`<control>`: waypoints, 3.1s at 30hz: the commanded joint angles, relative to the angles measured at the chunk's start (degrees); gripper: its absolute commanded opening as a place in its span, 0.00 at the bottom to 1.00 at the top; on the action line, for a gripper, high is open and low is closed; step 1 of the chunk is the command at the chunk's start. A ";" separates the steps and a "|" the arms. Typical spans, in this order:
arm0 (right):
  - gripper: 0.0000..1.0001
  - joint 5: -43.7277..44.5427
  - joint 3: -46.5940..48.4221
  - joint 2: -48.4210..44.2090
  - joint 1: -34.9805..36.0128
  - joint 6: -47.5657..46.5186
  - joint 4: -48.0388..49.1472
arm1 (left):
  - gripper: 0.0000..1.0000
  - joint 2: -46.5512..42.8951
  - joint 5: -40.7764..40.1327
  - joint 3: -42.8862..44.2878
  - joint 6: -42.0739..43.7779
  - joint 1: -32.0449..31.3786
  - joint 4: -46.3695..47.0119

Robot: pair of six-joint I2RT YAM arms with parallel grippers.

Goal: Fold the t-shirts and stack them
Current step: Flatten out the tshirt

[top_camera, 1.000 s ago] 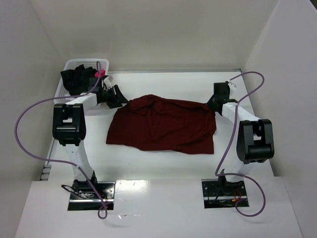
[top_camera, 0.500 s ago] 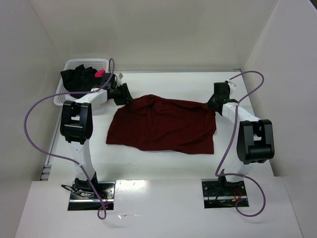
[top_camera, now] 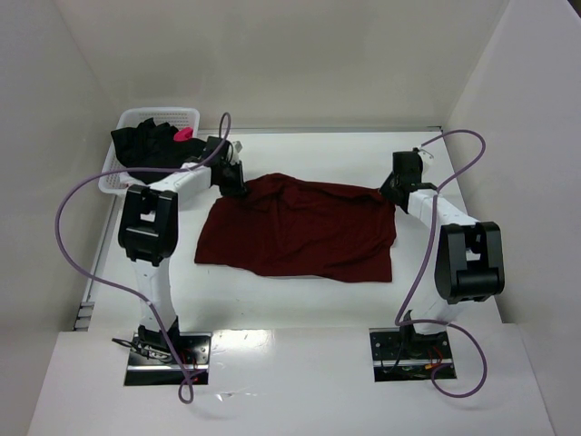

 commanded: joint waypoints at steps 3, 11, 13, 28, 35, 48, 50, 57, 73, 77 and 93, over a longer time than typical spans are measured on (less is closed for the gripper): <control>0.03 0.82 -0.47 -2.71 -0.32 -0.54 2.98 | 0.05 -5.45 -0.96 0.27 4.00 -4.02 -3.73; 0.06 0.82 -1.53 -3.23 -0.32 -1.07 2.98 | 0.28 -6.07 6.26 -3.24 6.21 -10.35 -4.27; 0.06 0.82 -1.53 -3.23 -0.32 -1.07 2.98 | 0.49 -6.68 3.65 -4.47 4.90 -10.35 -4.27; 0.07 0.82 -2.58 -4.82 -0.32 -1.60 3.50 | 0.72 -11.00 1.77 -11.42 -1.17 1.85 4.60; 0.07 0.82 -2.58 -4.82 -0.32 -2.13 3.50 | 0.70 -7.39 3.89 -11.42 -1.70 3.53 6.45; 0.07 0.82 -2.05 -4.82 -0.32 -2.65 3.50 | 0.65 -3.35 7.04 -10.81 -2.84 5.82 10.06; 0.07 0.82 -2.05 -4.82 -0.32 -2.65 3.50 | 0.65 -2.82 7.05 -10.28 -2.84 5.82 10.59; 0.07 1.35 -1.00 -3.68 -0.32 -3.18 3.50 | 0.62 -0.97 10.21 -9.14 -4.42 5.82 12.42; 0.07 1.35 -0.47 -2.09 -0.32 -3.18 3.50 | 0.53 0.70 13.47 -8.08 -6.00 5.82 14.80; 0.07 1.35 -0.47 -2.09 -0.32 -3.18 3.50 | 0.52 1.76 12.33 -7.55 -6.62 5.82 15.51; 0.05 1.88 1.11 -0.51 -0.32 -3.71 3.50 | 0.06 2.82 11.44 -6.50 -8.82 5.82 19.81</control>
